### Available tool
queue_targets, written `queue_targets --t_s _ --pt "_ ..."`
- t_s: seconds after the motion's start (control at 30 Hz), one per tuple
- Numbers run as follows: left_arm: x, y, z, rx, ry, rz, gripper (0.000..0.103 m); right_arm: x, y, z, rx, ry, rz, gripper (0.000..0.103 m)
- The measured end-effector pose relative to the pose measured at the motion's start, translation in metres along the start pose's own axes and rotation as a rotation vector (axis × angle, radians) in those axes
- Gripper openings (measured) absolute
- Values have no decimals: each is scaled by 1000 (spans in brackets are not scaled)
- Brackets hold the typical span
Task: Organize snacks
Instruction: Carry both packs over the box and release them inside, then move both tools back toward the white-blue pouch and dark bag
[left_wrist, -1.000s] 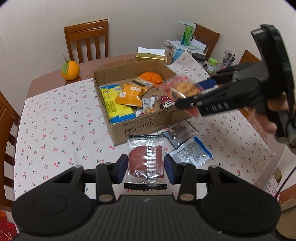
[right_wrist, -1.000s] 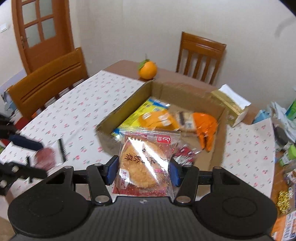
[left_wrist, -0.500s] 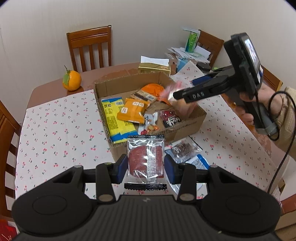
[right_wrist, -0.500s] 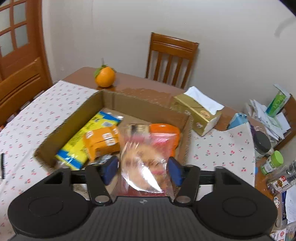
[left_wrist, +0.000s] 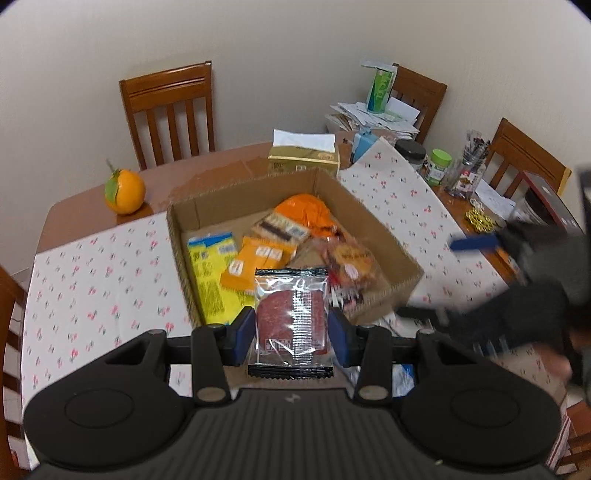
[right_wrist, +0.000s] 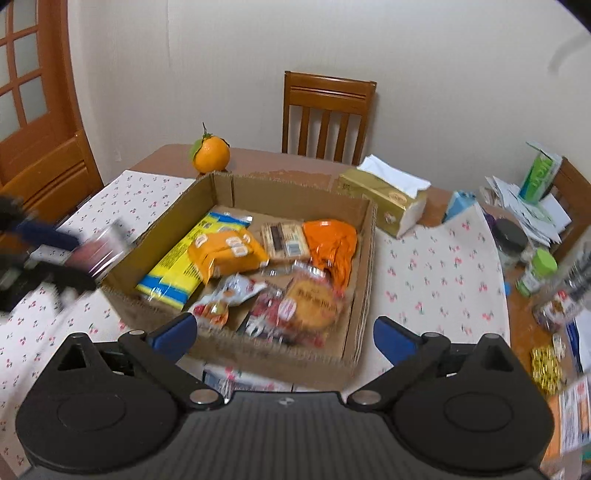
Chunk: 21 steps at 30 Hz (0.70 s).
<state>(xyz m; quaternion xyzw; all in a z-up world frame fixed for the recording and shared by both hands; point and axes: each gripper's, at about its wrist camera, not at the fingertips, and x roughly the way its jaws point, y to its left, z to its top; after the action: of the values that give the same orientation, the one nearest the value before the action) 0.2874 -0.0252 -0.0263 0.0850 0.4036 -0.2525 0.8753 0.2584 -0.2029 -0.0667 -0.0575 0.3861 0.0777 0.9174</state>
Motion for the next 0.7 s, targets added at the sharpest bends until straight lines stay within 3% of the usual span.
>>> queue_targets --t_s 0.27,0.43,0.53,0.57,0.63,0.7 --pt "44 1 45 17 -17 13 42 -20 6 -26 30 16 19 103" --pt "82 10 76 17 -19 70 42 -30 5 -36 44 16 3 103" --pt "98 15 89 23 -40 145 52 -32 2 -42 65 25 -3 103" --pt "102 16 92 28 -48 174 67 -32 0 -44 69 28 -4 103" --pt "107 20 94 18 -58 204 82 -33 -2 -49 80 35 -6 103" --pt "106 23 92 9 -61 203 83 -31 -4 -52 88 44 -5 103"
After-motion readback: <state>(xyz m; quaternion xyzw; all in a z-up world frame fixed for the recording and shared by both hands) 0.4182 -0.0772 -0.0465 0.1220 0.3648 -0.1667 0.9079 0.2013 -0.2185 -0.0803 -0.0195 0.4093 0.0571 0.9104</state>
